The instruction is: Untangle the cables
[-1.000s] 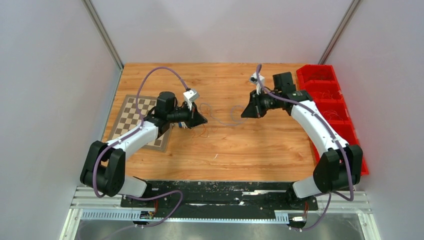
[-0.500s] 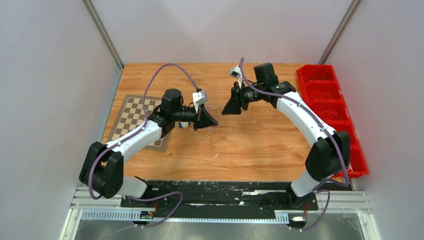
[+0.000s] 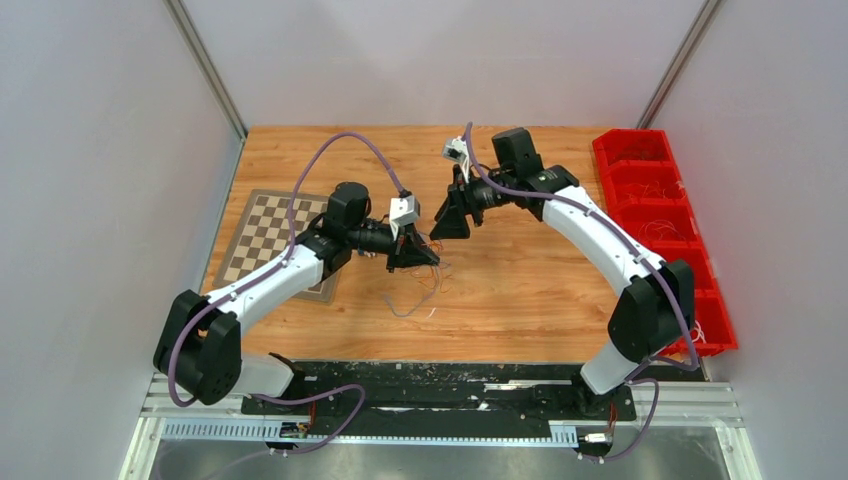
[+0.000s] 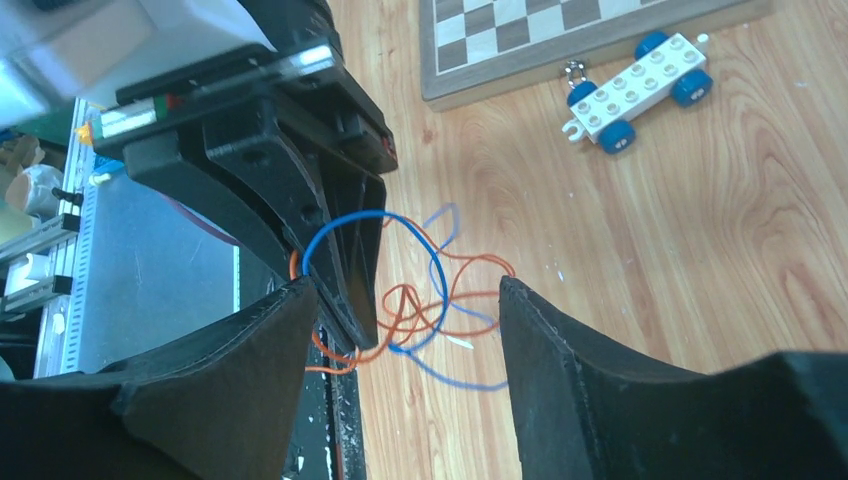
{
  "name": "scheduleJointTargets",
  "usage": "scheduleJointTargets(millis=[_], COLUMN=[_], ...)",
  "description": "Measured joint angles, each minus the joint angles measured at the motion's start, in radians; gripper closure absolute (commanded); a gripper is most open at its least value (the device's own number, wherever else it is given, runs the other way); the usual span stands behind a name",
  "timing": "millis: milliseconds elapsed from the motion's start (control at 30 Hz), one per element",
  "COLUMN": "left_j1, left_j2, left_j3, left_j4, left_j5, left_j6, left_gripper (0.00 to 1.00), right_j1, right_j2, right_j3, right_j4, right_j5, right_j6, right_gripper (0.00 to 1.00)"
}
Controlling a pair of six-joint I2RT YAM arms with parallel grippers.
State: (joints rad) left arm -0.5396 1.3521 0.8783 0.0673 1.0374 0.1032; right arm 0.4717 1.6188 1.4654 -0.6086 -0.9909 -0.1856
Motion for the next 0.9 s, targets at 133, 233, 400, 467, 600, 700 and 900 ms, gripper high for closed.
scheduleJointTargets(millis=[133, 233, 400, 467, 600, 700, 900], left_j1=[-0.008, -0.009, -0.009, -0.010, -0.010, -0.010, -0.010], left_j2=[-0.002, -0.007, -0.019, -0.025, -0.050, -0.061, -0.083], left_j3=[0.002, 0.002, 0.002, 0.002, 0.002, 0.002, 0.002], left_j4=[-0.027, -0.036, -0.060, -0.060, -0.059, -0.060, -0.103], left_j5=[0.008, 0.008, 0.005, 0.005, 0.004, 0.004, -0.010], left_j6=[0.021, 0.034, 0.044, 0.047, 0.058, 0.067, 0.094], left_gripper=[1.00, 1.00, 1.00, 1.00, 1.00, 1.00, 1.00], right_j1=[0.037, 0.046, 0.044, 0.040, 0.040, 0.040, 0.035], right_j2=[0.001, 0.001, 0.006, 0.018, 0.052, 0.063, 0.059], right_j3=[-0.001, -0.022, -0.079, -0.089, -0.108, -0.124, -0.180], right_j4=[0.023, 0.043, 0.050, 0.057, 0.062, 0.064, 0.072], right_j5=[0.008, 0.014, 0.022, 0.028, 0.048, 0.061, 0.041], right_j6=[-0.008, -0.012, -0.014, -0.011, -0.006, -0.003, 0.006], right_gripper=[0.34, 0.35, 0.37, 0.37, 0.36, 0.33, 0.32])
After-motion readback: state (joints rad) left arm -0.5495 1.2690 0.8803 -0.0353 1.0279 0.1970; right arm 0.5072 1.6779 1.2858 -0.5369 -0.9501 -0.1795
